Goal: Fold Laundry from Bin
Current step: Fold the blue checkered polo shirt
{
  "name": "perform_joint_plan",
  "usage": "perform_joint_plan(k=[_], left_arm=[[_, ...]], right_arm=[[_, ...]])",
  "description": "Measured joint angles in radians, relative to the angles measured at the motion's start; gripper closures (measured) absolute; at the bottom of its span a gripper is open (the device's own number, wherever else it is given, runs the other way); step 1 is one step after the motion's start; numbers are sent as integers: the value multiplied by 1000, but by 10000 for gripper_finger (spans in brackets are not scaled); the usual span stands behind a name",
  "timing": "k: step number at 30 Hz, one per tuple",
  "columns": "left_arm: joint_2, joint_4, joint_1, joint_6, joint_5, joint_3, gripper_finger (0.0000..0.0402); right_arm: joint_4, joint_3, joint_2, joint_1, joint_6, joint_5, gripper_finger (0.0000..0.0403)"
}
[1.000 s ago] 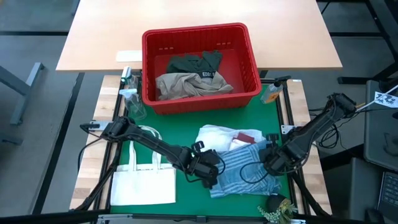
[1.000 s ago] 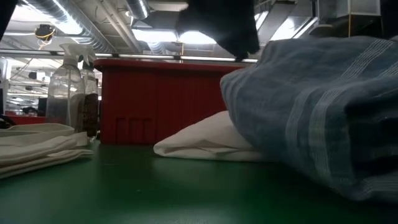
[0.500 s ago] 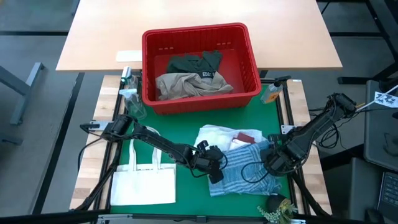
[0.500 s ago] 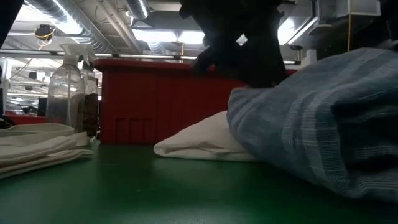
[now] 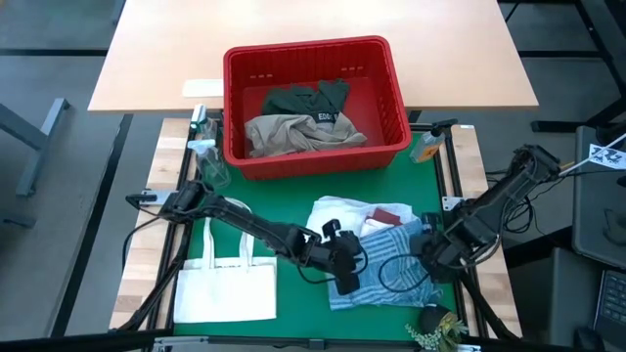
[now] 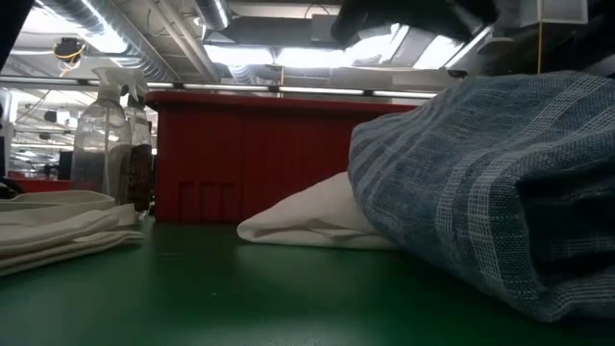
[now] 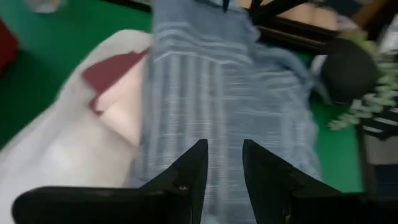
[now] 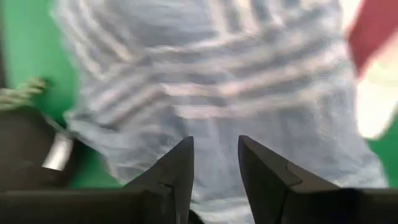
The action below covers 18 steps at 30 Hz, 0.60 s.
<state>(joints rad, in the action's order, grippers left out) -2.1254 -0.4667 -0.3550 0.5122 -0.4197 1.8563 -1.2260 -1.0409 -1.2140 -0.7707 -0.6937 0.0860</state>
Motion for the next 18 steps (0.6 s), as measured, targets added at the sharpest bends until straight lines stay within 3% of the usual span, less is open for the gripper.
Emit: perform_joint_plan(k=[6,12,18], left_arm=[[-4,19,-50,6,44,5,306],[-52,132,-109,-7,43,5,305],[-132,204,-151,-35,48,5,306]], right_arm=[[202,22,-1,-139,-78,9,276],[456,113,-8,-272,-145,100,276],[538,181,-56,-340,-253,102,276]])
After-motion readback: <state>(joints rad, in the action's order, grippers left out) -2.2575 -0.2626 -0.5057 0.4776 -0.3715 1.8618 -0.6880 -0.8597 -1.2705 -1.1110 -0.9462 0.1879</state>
